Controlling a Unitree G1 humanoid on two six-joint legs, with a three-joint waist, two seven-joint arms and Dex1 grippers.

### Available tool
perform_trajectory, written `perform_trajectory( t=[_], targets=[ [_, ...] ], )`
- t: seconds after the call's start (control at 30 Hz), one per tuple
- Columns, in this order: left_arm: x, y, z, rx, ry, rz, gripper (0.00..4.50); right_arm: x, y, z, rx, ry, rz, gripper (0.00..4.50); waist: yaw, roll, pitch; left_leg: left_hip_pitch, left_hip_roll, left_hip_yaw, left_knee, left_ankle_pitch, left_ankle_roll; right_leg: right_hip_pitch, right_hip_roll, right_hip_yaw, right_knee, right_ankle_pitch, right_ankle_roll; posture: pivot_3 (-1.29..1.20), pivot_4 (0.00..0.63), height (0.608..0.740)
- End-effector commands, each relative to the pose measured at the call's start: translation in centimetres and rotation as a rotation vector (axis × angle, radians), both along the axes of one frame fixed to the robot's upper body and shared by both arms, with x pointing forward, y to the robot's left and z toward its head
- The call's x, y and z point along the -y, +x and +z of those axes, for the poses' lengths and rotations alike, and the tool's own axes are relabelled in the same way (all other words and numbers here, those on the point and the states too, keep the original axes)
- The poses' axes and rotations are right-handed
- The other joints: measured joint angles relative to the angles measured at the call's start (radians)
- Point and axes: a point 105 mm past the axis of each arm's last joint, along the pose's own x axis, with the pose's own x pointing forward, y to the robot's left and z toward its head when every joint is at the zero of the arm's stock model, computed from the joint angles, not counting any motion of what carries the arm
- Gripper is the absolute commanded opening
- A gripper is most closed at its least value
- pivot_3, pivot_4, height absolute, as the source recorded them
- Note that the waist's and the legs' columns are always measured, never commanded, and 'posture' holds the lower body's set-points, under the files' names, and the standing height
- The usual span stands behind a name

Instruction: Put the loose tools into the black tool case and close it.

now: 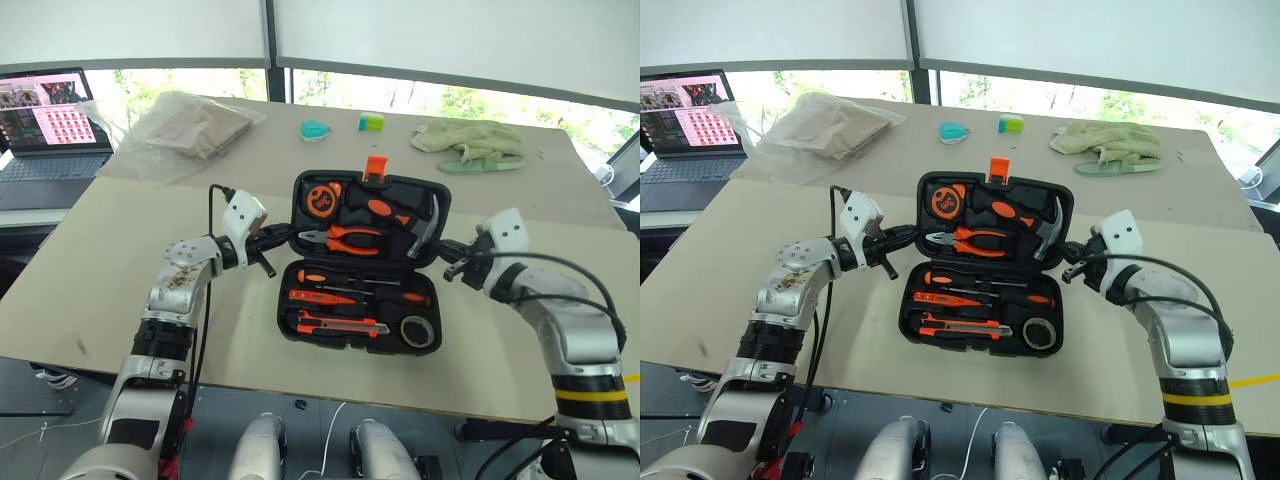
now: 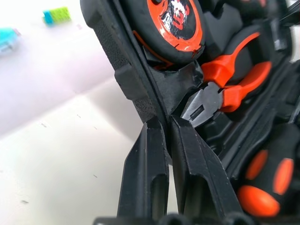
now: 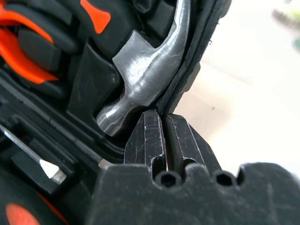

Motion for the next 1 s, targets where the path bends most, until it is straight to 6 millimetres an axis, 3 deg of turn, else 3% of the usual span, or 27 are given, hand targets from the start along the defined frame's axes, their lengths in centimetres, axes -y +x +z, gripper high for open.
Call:
perform_trajectory(
  t=[0.03,0.17,0.3,0.33,0.53,0.63,0.67,0.73,0.83,0.87,0.9,1.0],
  targets=[
    [-0.8,-0.6,1.8,0.218,0.038,0.065,0.04,-1.1,-1.6,2.1,0.231,-0.106,0.055,0.00,-0.002,0.000,0.000,0.000,0.000,0.000,0.000,0.000,0.000,0.000,0.000,0.000,0.000,0.000,0.000,0.00,0.150,0.740],
    [-1.9,-1.1,1.3,0.279,0.052,0.124,0.04,-0.9,-2.8,1.1,0.327,-0.227,0.059,0.00,-0.008,0.000,0.000,0.002,0.000,0.000,0.000,0.000,0.000,0.001,0.000,0.000,0.001,0.000,0.000,0.00,0.150,0.740],
    [-2.9,-2.5,-0.7,0.276,0.083,0.158,0.04,-1.0,-4.8,-1.0,0.388,-0.373,0.109,0.00,-0.013,0.001,0.000,0.005,0.000,0.001,-0.001,0.000,-0.001,0.003,0.000,0.001,0.001,0.001,-0.001,0.00,0.150,0.740],
    [-3.1,-2.9,-1.1,0.266,0.084,0.160,0.38,-1.0,-5.2,-1.4,0.397,-0.392,0.123,0.00,-0.014,0.001,-0.001,0.006,0.001,0.001,-0.001,0.000,-0.001,0.004,0.000,0.001,0.001,0.001,-0.001,0.00,0.150,0.740],
    [-5.6,-4.9,-1.7,0.183,0.060,0.250,2.25,-0.5,-9.1,-2.4,0.384,-0.462,0.180,1.98,-0.016,0.001,-0.001,0.020,0.001,0.004,-0.004,0.000,-0.001,0.016,0.000,0.002,-0.001,0.000,-0.001,0.00,0.150,0.740],
    [-8.2,-6.7,-0.5,0.107,0.064,0.249,3.31,0.5,-11.9,-1.6,0.183,-0.342,0.206,3.04,-0.016,0.001,0.000,0.020,0.003,0.004,-0.005,0.000,-0.001,0.017,-0.001,0.002,-0.001,0.000,-0.002,0.00,0.150,0.740],
    [-8.9,-7.0,-0.4,0.081,0.077,0.253,3.64,0.5,-12.8,-1.6,0.110,-0.300,0.230,3.09,-0.016,0.001,0.000,0.021,0.004,0.003,-0.006,0.000,-0.001,0.017,-0.001,0.002,-0.001,-0.001,-0.002,0.00,0.150,0.740],
    [-9.9,-6.8,-1.2,-0.032,0.120,0.221,4.31,0.0,-15.5,-2.2,-0.074,-0.208,0.324,3.09,-0.016,0.000,-0.001,0.028,0.005,0.001,-0.008,0.000,-0.001,0.023,-0.001,0.002,-0.002,-0.002,-0.004,0.00,0.150,0.740],
    [-9.7,-5.8,-1.9,-0.141,0.145,0.151,4.43,-0.8,-17.7,-2.6,-0.218,-0.132,0.427,3.09,-0.008,0.000,-0.001,0.042,0.005,0.001,-0.014,-0.005,-0.009,0.035,-0.002,0.000,-0.009,-0.010,-0.010,0.00,0.150,0.740],
    [-9.5,-5.0,-1.9,-0.147,0.157,0.134,4.50,-1.0,-18.0,-2.8,-0.250,-0.116,0.447,2.55,-0.004,0.000,-0.001,0.044,0.006,0.000,-0.015,-0.005,-0.010,0.037,-0.003,0.000,-0.012,-0.013,-0.006,0.00,0.150,0.740],
    [-8.7,-3.8,-1.9,-0.147,0.182,0.086,4.50,-1.4,-18.3,-3.4,-0.292,-0.121,0.491,2.39,-0.003,0.000,-0.001,0.045,0.005,-0.001,-0.015,-0.005,-0.010,0.037,-0.003,0.000,-0.014,-0.013,-0.005,0.00,0.150,0.740],
    [-6.7,-1.0,-2.2,-0.154,0.260,-0.008,3.79,-2.1,-18.4,-4.5,-0.338,-0.130,0.568,1.31,0.010,-0.005,-0.003,0.043,0.003,0.001,-0.015,-0.005,-0.009,0.036,-0.003,0.000,-0.016,-0.011,-0.005,0.00,0.150,0.740]
  ],
)
